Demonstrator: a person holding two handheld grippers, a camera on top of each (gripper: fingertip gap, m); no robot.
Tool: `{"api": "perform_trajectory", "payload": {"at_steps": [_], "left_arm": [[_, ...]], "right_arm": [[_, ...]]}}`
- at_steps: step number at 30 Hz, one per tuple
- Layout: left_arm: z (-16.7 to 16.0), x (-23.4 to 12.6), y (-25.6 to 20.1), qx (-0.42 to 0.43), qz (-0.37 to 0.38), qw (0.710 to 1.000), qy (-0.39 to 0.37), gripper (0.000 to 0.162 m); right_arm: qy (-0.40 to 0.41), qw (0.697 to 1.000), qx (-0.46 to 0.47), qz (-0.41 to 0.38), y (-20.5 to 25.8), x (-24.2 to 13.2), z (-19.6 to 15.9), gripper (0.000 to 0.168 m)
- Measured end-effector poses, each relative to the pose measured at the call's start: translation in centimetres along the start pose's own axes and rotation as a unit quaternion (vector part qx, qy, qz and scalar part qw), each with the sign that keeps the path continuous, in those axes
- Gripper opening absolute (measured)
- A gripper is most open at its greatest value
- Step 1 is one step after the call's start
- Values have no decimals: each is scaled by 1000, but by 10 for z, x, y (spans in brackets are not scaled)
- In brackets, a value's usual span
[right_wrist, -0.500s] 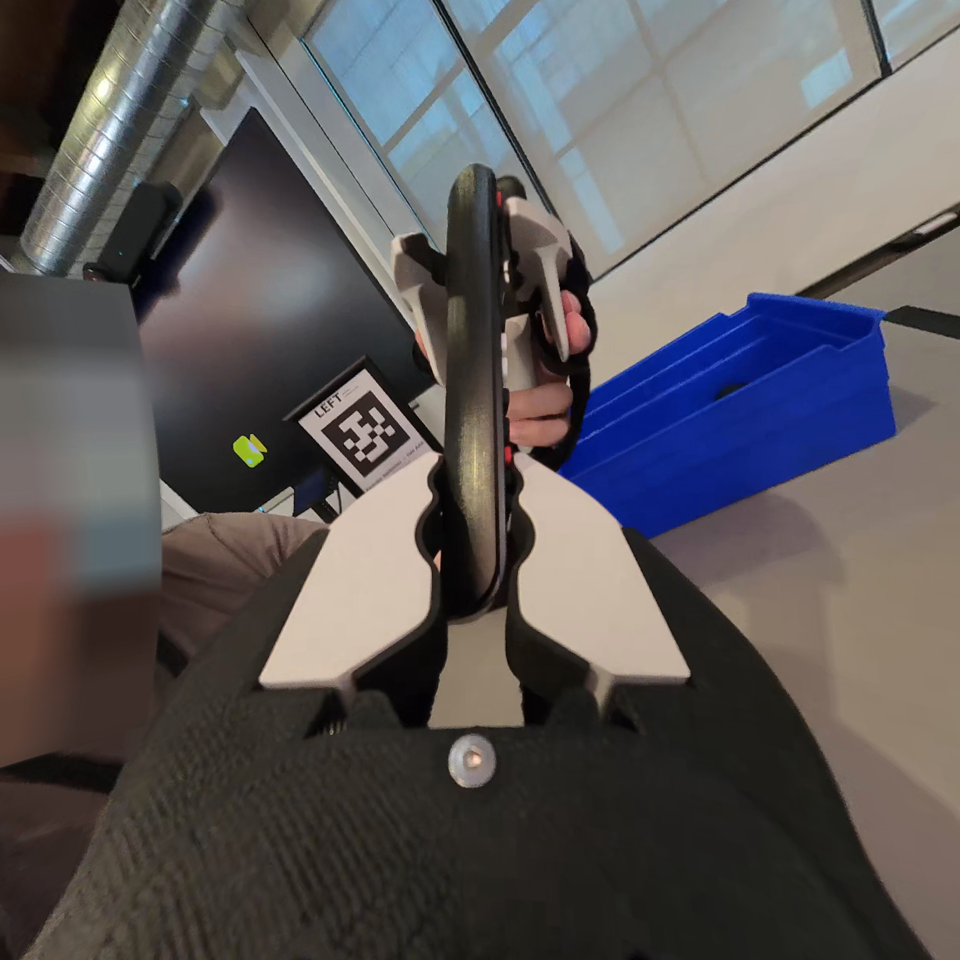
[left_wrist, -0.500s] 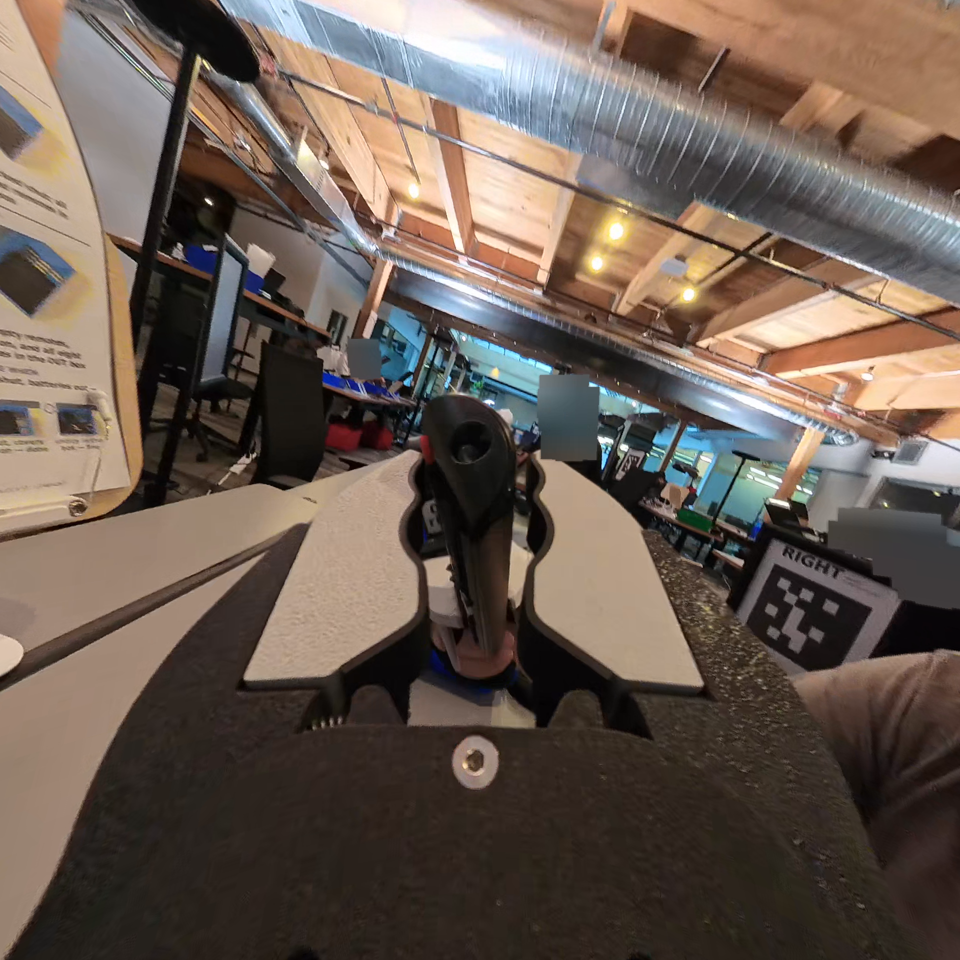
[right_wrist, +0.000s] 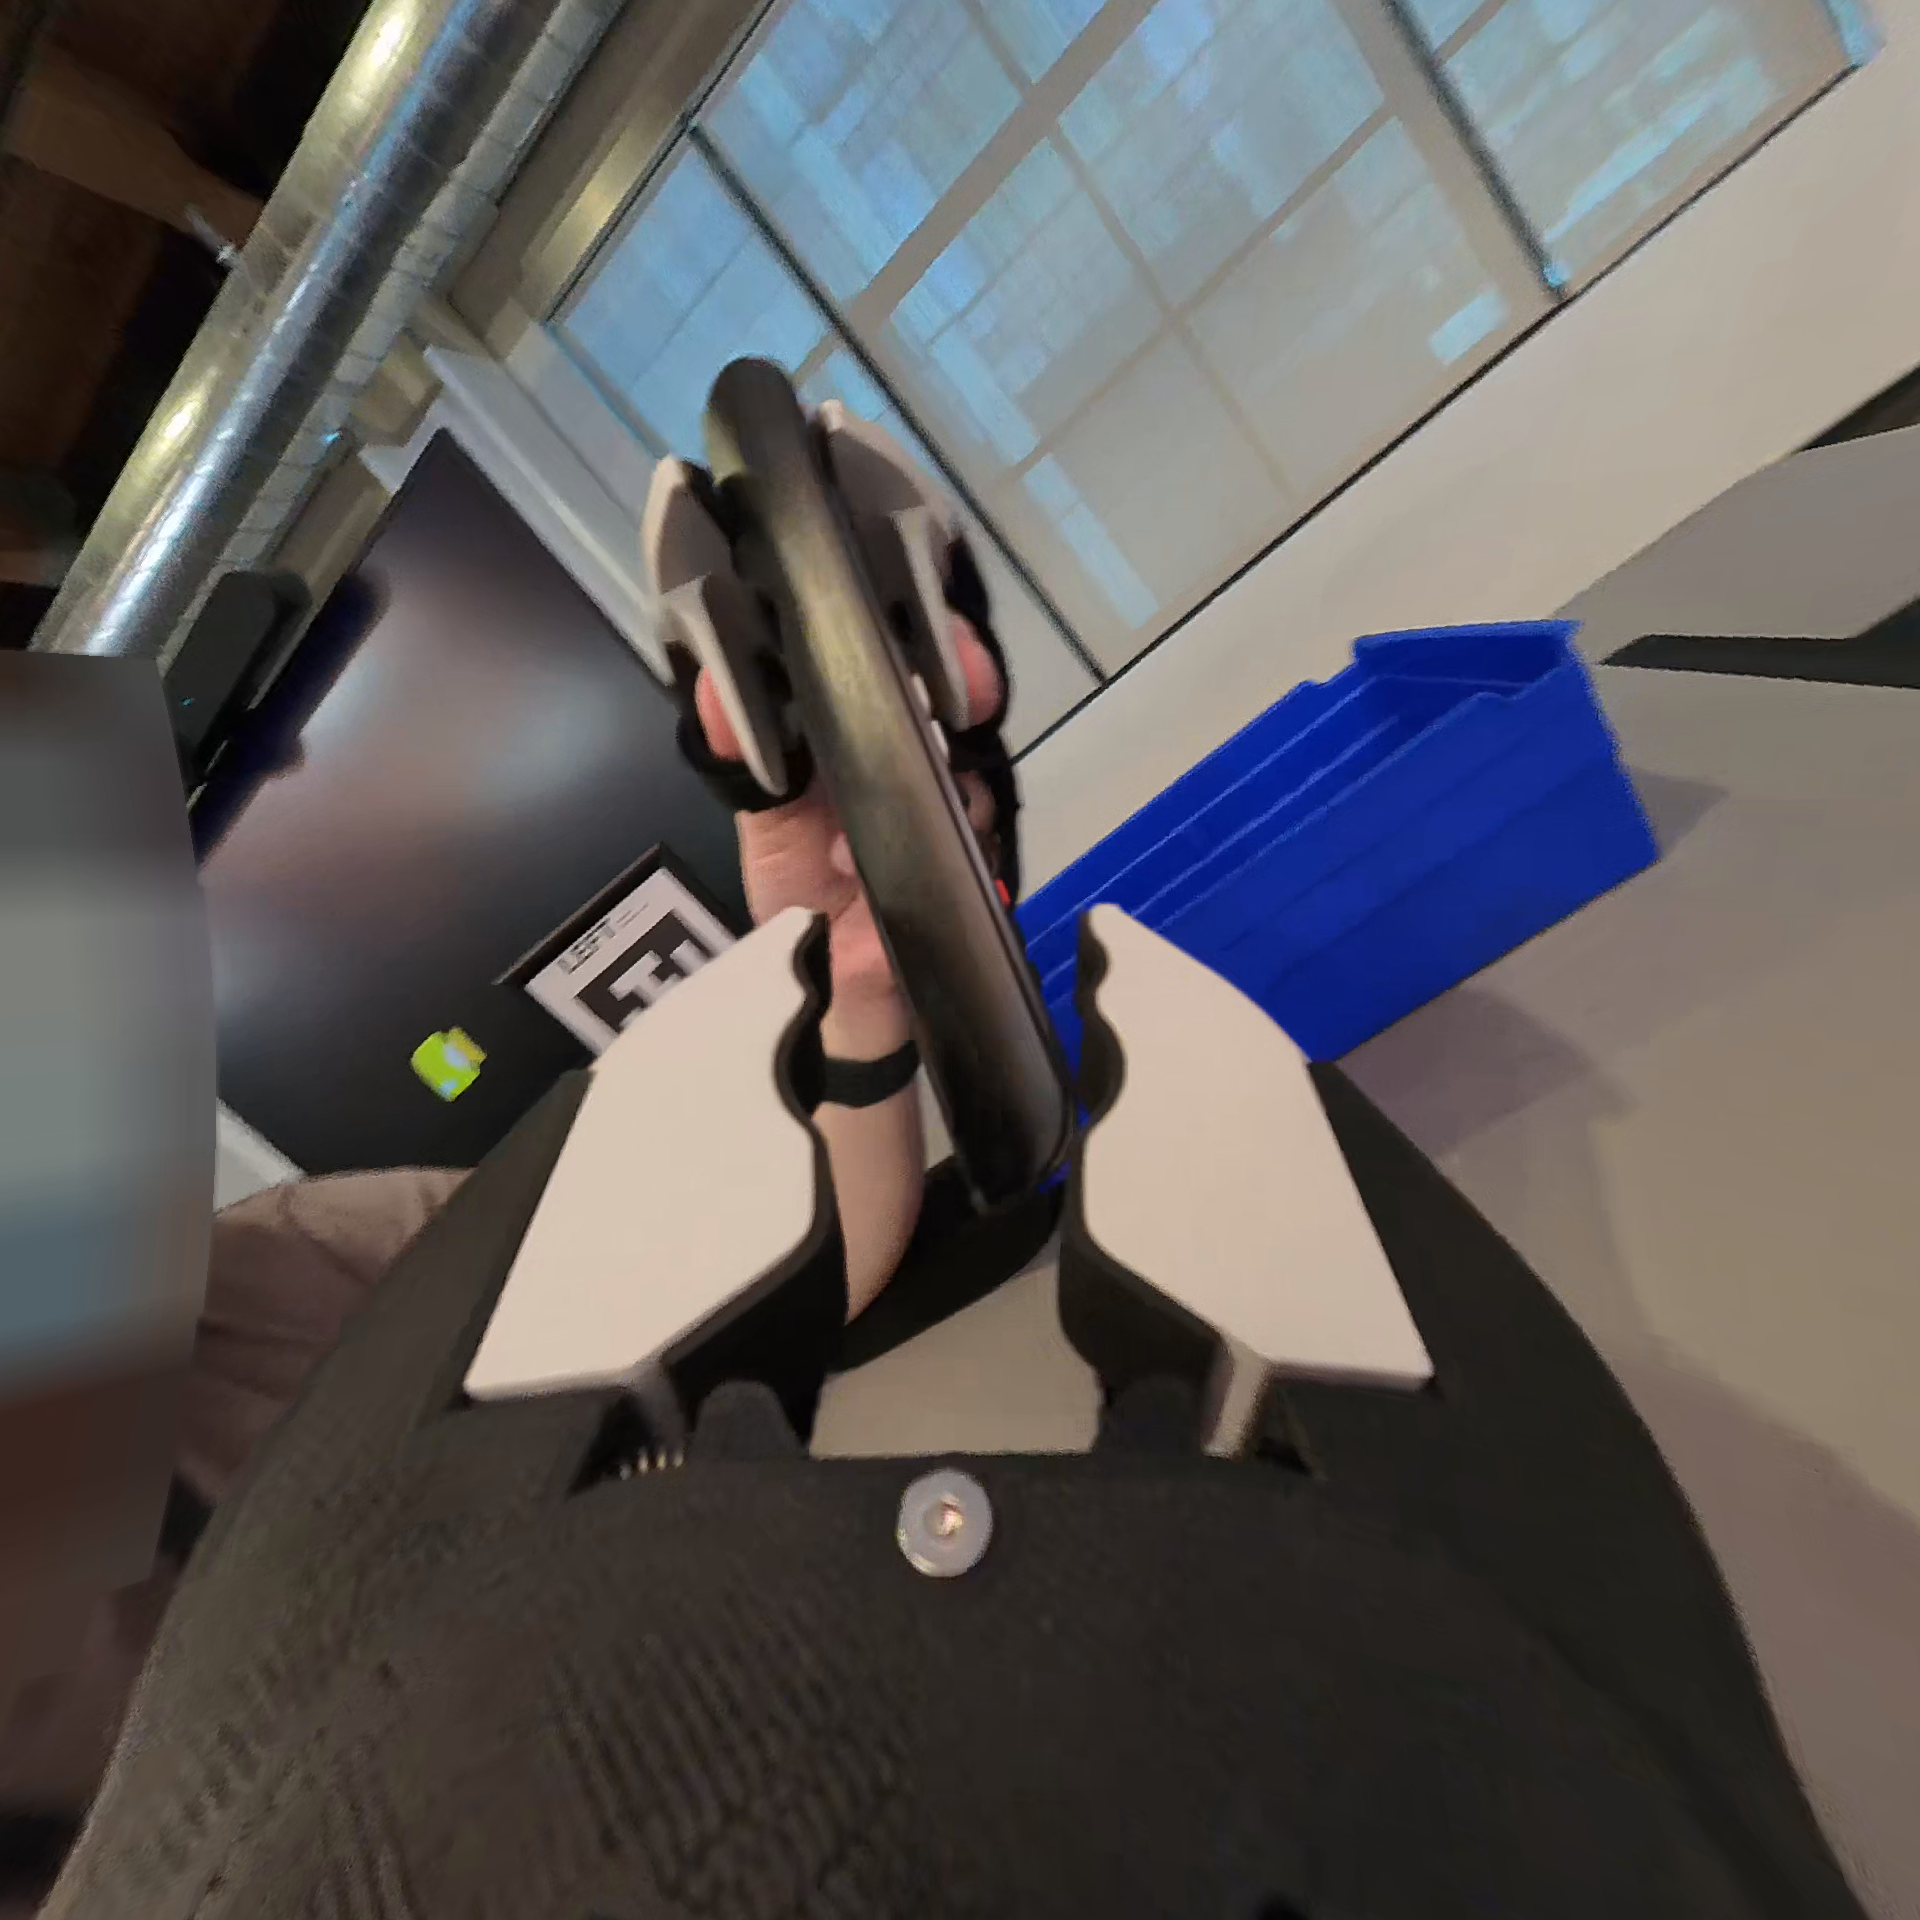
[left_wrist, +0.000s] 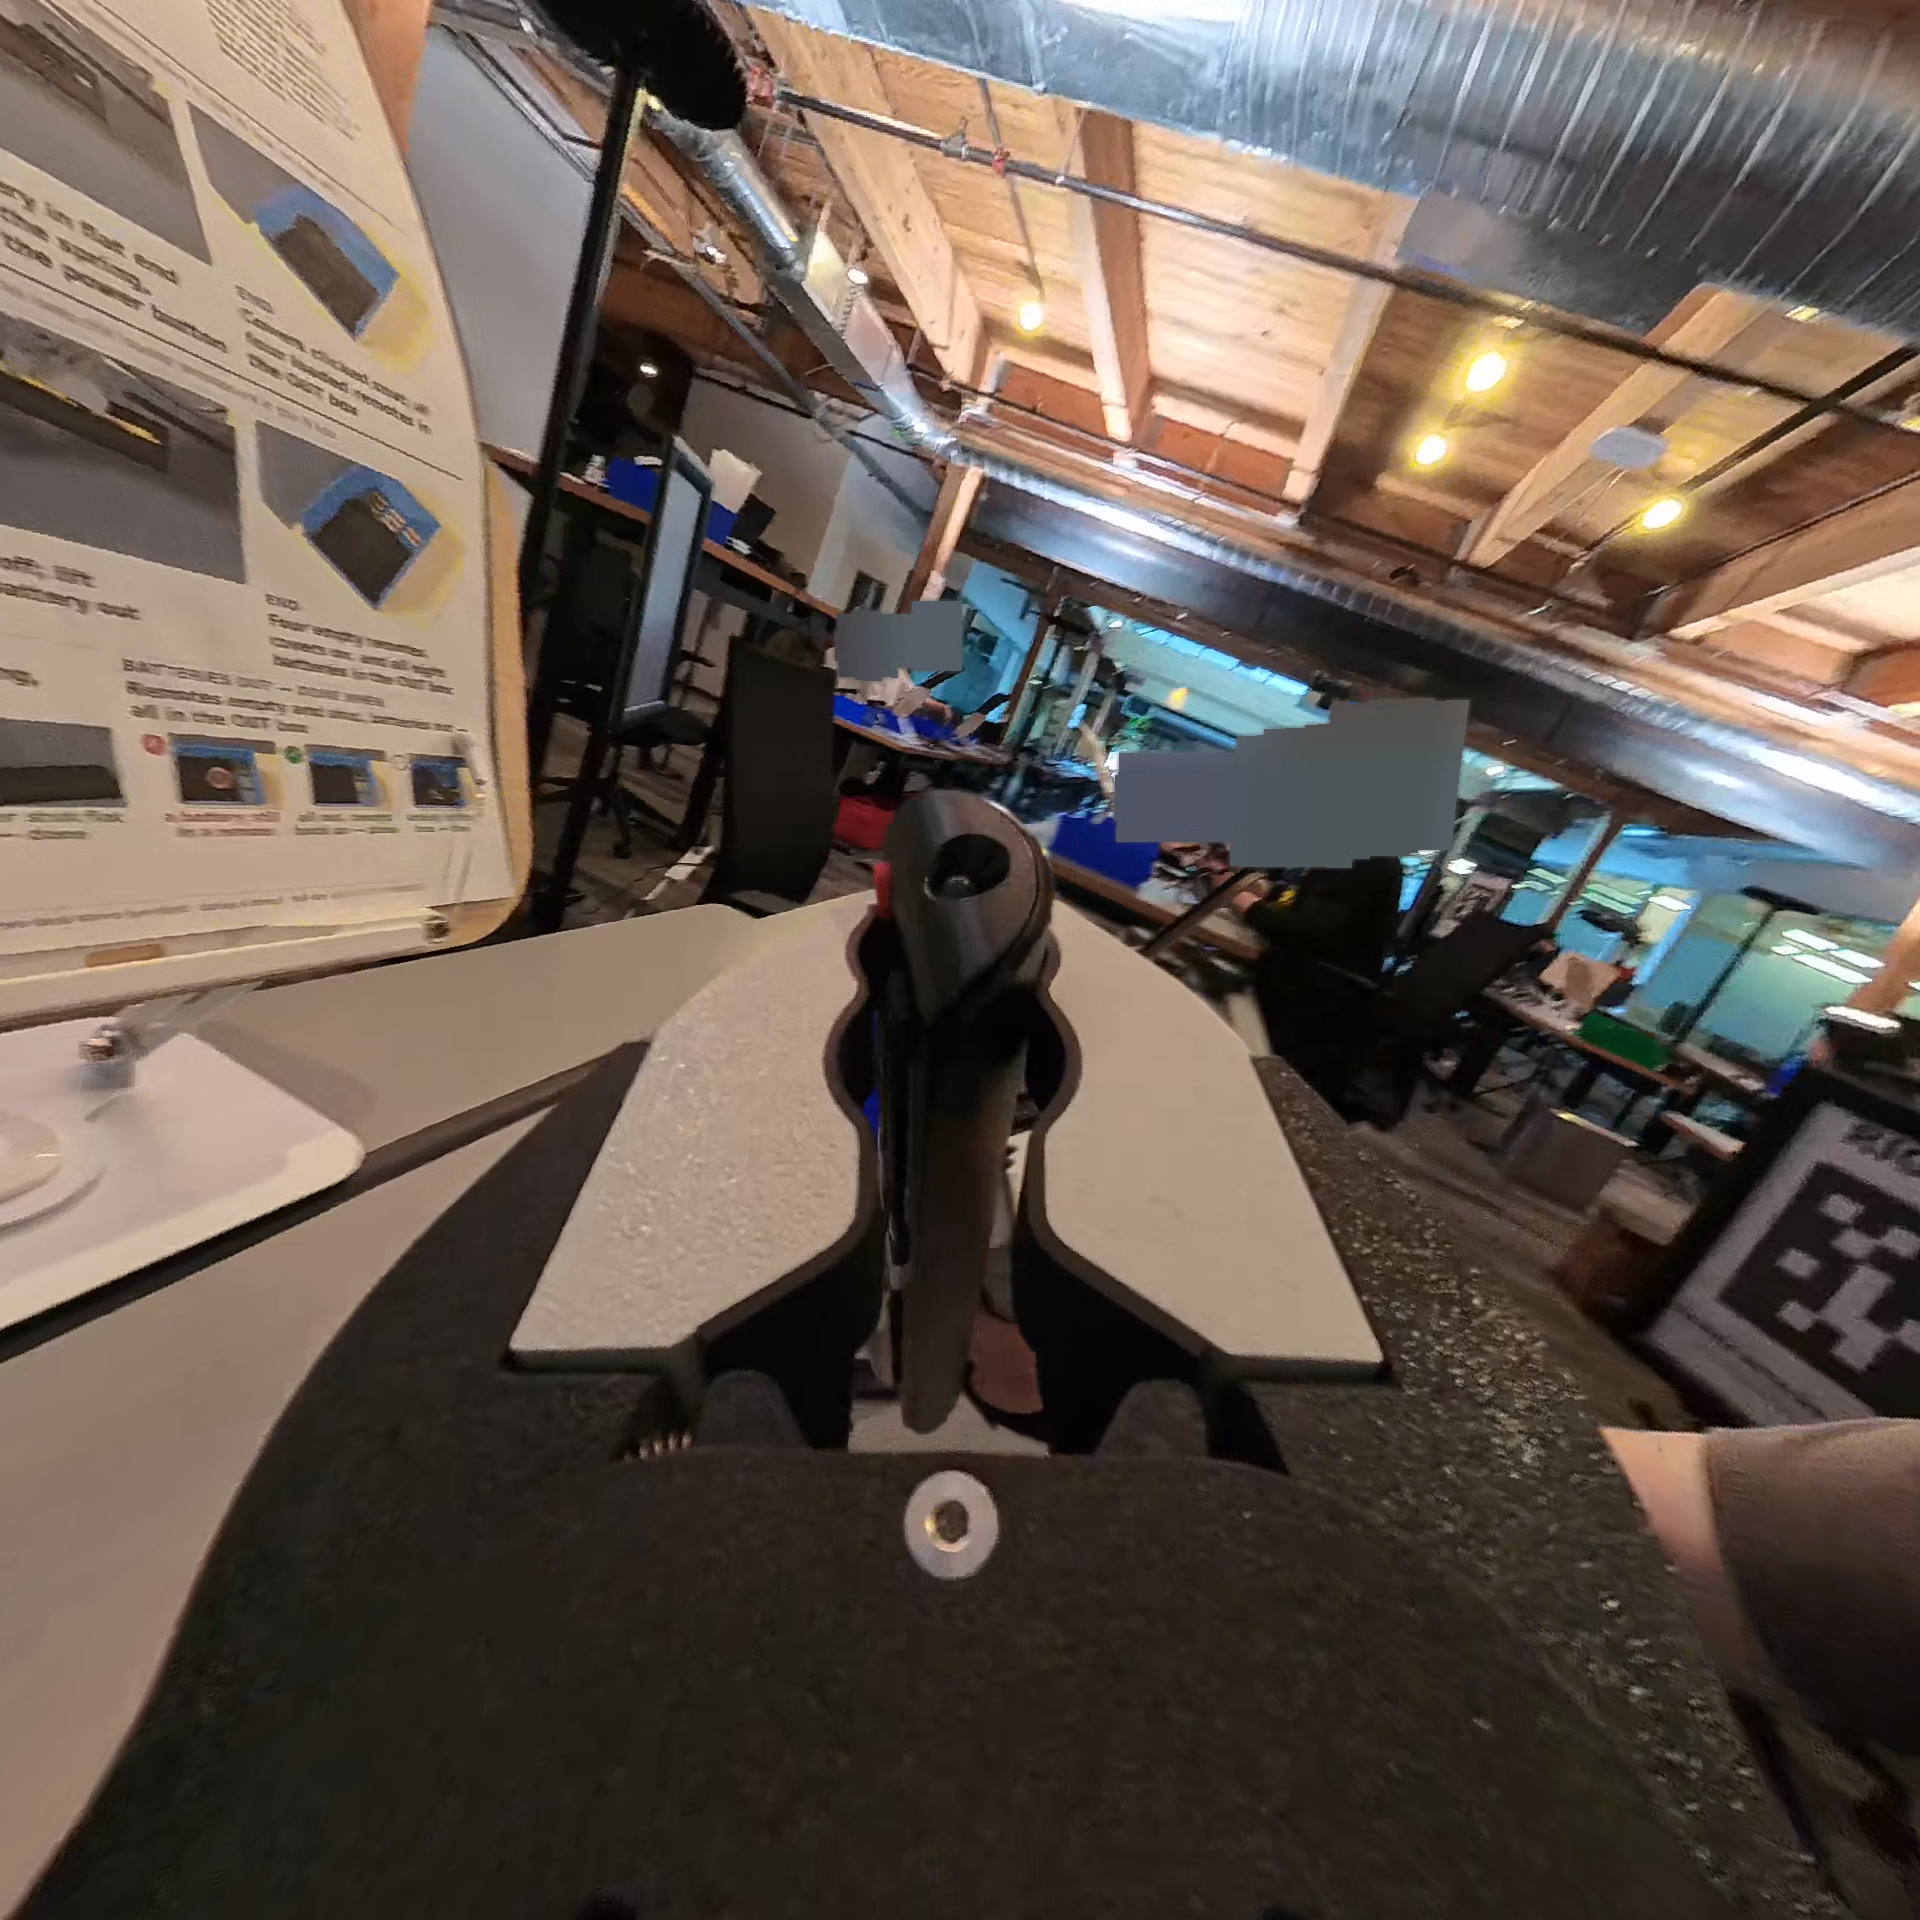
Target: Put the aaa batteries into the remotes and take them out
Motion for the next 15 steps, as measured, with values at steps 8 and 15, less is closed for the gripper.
{"api": "perform_trajectory", "payload": {"at_steps": [8,15], "left_arm": [[-3,0,2,95,67,993,38,23],[1,-1,-2,65,44,996,31,23]], "right_arm": [[-82,983,4,-163,-20,-9,-4,72],[-14,985,-124,-121,-13,13,-19,81]]}}
Point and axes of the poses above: each gripper's, where its closed fingertips meet, x out along the fingers, z out of its top, y = z × x across the jaws, the point moved 7 cm from there along -x, back along the fingers, and after that the axes turned 5 degrees about -y, right-handed, at the moved point
